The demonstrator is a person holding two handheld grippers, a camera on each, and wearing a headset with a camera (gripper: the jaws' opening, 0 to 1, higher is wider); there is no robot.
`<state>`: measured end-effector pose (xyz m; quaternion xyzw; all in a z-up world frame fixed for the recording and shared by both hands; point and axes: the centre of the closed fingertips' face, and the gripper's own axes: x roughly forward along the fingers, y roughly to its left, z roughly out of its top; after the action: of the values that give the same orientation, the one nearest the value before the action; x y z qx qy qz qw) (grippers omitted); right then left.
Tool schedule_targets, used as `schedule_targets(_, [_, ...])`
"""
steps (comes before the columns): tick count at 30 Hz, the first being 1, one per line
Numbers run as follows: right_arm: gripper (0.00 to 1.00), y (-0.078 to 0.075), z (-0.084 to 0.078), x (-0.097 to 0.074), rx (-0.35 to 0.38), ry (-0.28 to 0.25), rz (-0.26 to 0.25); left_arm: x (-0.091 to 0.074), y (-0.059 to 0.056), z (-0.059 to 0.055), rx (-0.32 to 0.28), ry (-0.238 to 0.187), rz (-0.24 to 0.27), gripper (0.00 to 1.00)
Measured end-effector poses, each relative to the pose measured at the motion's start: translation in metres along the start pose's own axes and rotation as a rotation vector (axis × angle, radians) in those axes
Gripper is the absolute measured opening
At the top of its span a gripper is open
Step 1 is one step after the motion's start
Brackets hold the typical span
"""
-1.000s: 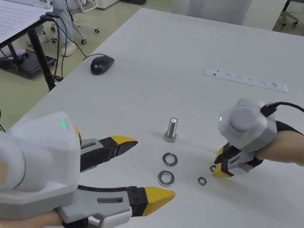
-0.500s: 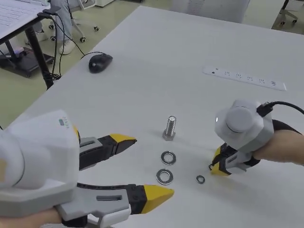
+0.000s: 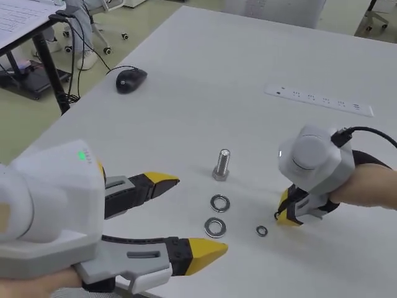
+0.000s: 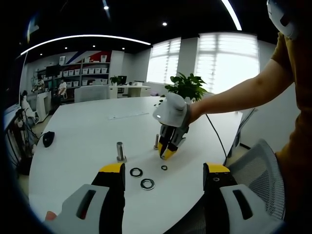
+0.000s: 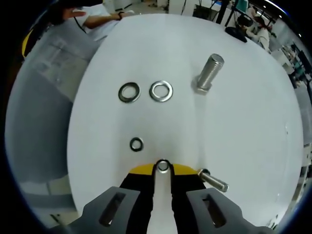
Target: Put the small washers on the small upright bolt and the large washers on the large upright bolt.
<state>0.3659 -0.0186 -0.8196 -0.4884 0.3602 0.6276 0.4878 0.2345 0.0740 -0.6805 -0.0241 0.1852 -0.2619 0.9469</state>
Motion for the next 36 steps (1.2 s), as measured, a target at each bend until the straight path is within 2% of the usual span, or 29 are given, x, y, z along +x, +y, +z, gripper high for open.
schedule_targets(4, [0.12, -0.002, 0.000, -0.011, 0.010, -0.014, 0.000, 0.000, -0.001, 0.000, 0.002, 0.001, -0.002, 0.64])
schedule_targets(9, [0.12, -0.008, -0.008, -0.024, 0.020, -0.010, -0.007, 0.001, -0.001, 0.000, 0.002, 0.001, -0.004, 0.64])
schedule_targets(20, [0.12, -0.029, -0.020, -0.053, 0.057, -0.004, -0.069, 0.004, -0.003, -0.001, 0.003, 0.005, -0.012, 0.63])
schedule_targets(27, [0.12, -0.044, -0.016, -0.068, 0.066, -0.019, -0.101, 0.005, -0.003, 0.000, 0.005, 0.007, -0.012, 0.63])
schedule_targets(31, [0.12, -0.050, -0.012, -0.069, 0.050, -0.020, -0.110, 0.005, -0.003, 0.001, 0.004, 0.004, -0.012, 0.63])
schedule_targets(36, [0.12, -0.050, -0.004, -0.068, 0.034, -0.022, -0.105, 0.004, -0.001, 0.001, 0.001, 0.004, -0.007, 0.63])
